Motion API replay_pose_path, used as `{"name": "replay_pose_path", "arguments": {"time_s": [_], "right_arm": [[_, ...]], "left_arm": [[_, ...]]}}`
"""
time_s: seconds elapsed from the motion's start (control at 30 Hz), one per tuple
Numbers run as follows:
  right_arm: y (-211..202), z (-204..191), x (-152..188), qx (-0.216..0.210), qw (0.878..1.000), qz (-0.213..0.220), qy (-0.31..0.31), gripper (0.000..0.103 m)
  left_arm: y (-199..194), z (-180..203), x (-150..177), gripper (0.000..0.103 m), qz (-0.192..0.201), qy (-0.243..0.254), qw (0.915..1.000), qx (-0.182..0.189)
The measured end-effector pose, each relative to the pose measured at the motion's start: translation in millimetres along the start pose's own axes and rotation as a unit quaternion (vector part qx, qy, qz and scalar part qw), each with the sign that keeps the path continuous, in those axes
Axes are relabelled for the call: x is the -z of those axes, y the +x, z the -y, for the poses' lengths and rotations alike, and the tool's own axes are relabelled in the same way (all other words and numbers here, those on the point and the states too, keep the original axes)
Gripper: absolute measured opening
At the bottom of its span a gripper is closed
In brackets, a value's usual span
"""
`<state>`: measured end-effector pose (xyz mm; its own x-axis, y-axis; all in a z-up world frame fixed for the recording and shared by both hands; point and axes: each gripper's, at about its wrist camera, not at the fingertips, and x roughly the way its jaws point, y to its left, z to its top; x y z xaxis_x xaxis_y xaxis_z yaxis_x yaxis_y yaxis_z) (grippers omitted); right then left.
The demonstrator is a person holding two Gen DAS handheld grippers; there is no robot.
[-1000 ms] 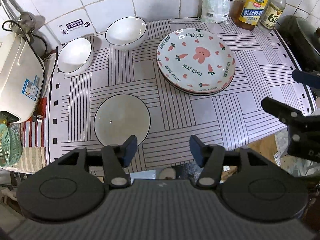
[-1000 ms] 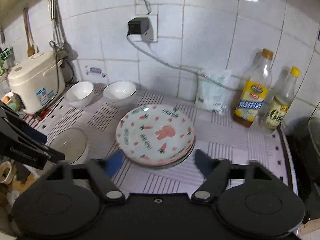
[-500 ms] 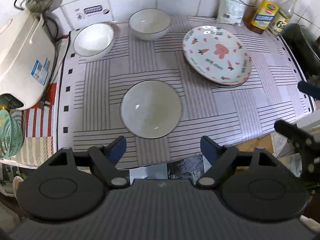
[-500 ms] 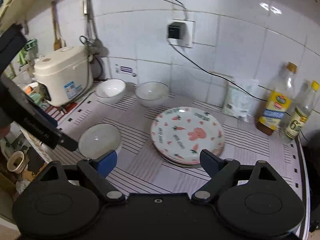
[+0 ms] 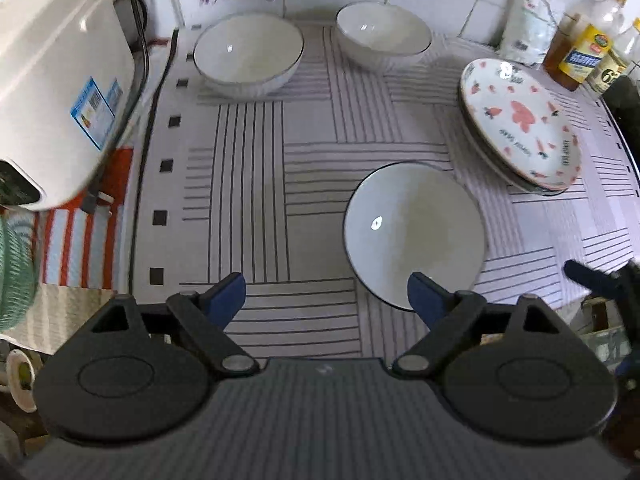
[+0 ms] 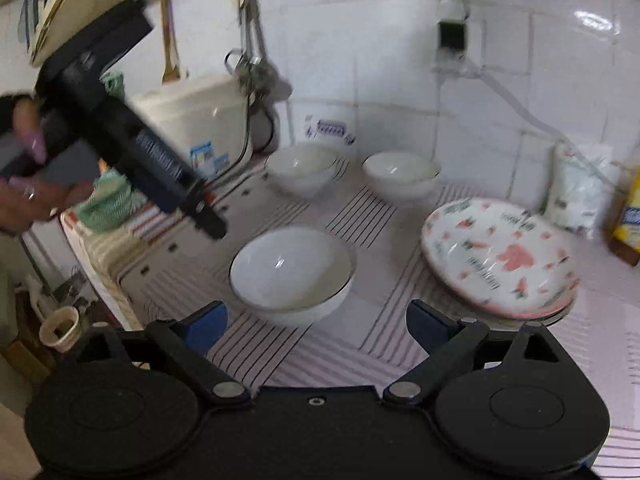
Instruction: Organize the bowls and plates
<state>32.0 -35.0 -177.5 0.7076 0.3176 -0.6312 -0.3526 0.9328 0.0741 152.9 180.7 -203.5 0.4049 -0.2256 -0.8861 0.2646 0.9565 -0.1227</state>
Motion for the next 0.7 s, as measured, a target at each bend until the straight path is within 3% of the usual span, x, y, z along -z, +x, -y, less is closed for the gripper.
{"name": "replay_pose_path", "arguments": {"time_s": [0.23,0.43,0.5,0.57,0.7], "right_arm": [[48,-17,24,0.030,0.999,-0.009,-0.009,0.098],[75,-23,28,0.040,0.999,-0.003,0.000,0.098],[81,-24,28,0.047,0.999,-0.001,0.004,0.098],[85,-25,26,0.051,0.999,0.001,0.005,0.098],[89,-24,23,0.046,0.999,0.010,0.016,0.098]], "left_arm": [[30,-5,3,0.076,0.007,0.006,0.9996,0.028],[40,4,0,0.049,0.009,0.021,0.9987,0.045],[42,3,-2,0.030,0.007,0.017,0.9981,0.058],[45,2,-4,0.019,-0.003,0.007,0.9977,0.067],[49,-1,-5,0.011,-0.006,0.000,0.9977,0.067]]}}
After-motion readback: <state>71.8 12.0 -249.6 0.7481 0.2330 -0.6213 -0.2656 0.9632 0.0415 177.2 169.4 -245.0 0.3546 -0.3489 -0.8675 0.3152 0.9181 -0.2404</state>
